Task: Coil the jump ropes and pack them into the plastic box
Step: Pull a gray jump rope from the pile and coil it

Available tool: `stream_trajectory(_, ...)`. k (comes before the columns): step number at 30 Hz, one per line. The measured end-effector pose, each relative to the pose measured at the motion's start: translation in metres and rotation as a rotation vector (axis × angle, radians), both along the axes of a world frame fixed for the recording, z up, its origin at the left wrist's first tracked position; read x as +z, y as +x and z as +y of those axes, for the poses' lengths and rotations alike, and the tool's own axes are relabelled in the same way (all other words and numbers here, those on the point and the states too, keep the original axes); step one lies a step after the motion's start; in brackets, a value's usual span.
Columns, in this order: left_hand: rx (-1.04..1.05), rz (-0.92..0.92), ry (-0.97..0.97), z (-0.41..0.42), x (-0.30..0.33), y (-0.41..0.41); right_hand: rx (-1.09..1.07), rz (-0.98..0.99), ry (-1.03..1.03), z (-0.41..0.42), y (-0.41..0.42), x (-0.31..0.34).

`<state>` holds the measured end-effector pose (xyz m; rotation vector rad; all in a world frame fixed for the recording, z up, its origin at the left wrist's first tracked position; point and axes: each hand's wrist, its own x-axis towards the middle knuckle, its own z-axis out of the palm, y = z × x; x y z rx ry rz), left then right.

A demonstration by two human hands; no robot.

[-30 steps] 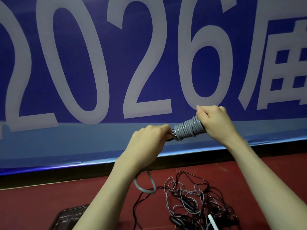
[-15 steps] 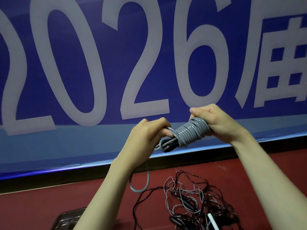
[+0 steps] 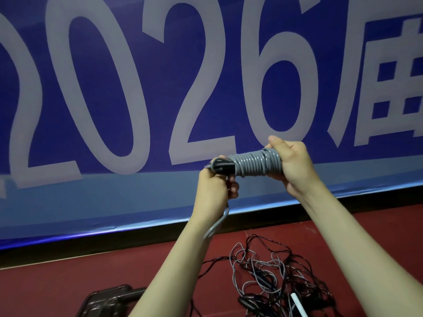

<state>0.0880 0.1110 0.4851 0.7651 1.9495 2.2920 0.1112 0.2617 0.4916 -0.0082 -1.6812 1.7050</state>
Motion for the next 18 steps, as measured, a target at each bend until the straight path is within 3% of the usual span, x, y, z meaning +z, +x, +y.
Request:
stream_trajectory(4, -0.078, -0.040, -0.095, -0.002, 0.004, 0.006, -0.109, 0.000, -0.098, -0.004, -0.004, -0.001)
stream_trajectory(8, 0.054, 0.193, -0.438, -0.008, 0.000, 0.004, -0.187, -0.013, -0.106, -0.005, -0.006, -0.003)
stream_trajectory(10, 0.124, 0.336, -0.656, -0.009, -0.004, 0.004, -0.226, -0.015, -0.065, -0.006, -0.009, -0.005)
stream_trajectory(18, 0.298, 0.590, -1.156, -0.024, 0.007, 0.010, -0.424, 0.033, 0.214, -0.012, 0.001, -0.002)
